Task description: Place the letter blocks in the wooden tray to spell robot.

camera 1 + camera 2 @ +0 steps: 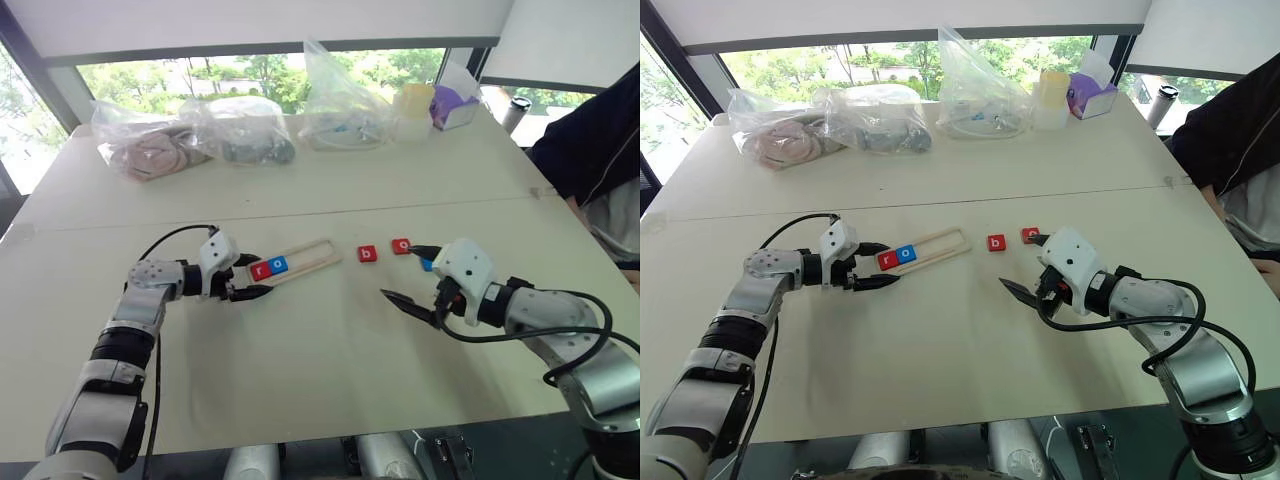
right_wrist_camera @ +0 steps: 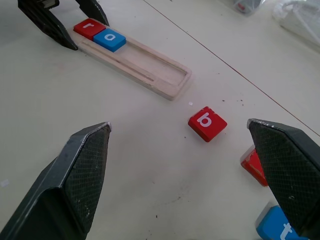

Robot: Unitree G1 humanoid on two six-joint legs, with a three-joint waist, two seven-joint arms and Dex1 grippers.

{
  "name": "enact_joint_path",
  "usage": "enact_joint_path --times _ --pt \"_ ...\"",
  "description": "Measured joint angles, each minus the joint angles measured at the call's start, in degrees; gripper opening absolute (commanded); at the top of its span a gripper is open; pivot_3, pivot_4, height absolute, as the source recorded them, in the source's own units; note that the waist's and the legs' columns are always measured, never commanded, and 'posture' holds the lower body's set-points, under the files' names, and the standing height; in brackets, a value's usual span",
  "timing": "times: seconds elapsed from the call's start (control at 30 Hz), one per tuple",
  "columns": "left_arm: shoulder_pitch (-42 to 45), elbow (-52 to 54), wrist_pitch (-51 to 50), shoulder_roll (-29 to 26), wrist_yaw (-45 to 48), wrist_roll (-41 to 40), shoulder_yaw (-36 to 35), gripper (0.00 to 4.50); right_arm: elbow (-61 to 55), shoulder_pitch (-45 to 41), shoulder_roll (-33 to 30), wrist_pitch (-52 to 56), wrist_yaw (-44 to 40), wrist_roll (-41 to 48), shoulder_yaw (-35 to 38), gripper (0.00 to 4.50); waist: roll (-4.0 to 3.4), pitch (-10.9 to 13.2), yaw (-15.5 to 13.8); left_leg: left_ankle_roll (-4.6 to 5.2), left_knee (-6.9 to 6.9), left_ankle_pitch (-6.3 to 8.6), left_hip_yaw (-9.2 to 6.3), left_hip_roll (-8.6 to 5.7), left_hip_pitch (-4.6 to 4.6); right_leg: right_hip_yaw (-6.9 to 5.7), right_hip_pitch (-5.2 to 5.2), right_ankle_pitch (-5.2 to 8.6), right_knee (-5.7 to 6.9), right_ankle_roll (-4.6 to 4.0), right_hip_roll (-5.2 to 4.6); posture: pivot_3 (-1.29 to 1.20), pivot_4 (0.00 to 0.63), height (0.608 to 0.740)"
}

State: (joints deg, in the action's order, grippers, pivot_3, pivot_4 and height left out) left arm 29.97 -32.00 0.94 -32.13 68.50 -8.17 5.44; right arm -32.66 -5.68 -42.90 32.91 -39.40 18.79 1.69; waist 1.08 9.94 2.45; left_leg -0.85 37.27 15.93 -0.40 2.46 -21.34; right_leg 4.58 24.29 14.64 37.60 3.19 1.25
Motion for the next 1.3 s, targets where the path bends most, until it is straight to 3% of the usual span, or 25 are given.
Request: enact_joint_path --times 0.43,1.3 --pt "-7.54 23.11 -10.6 0.36 6.07 -1.72 8.49 3.14 -0.01 0.2 -0.66 0.56 -0.05 0.07 0.87 4.5 0.01 0.01 -0.32 0.0 -0.03 0.0 0.01 -0.04 -0.08 0.04 0.04 0.1 -0.08 0.0 -0.05 0.0 0.15 0.74" --pt "-11.26 29.01 -9.25 2.81 -2.48 1.06 11.81 3.14 -1.44 0.75 -0.78 1.7 0.22 0.28 1.4 4.5 0.02 0.01 -0.61 0.0 0.01 0.0 0.01 -0.07 -0.07 0.06 0.03 0.1 -0.09 0.0 -0.07 0.0 0.15 0.74"
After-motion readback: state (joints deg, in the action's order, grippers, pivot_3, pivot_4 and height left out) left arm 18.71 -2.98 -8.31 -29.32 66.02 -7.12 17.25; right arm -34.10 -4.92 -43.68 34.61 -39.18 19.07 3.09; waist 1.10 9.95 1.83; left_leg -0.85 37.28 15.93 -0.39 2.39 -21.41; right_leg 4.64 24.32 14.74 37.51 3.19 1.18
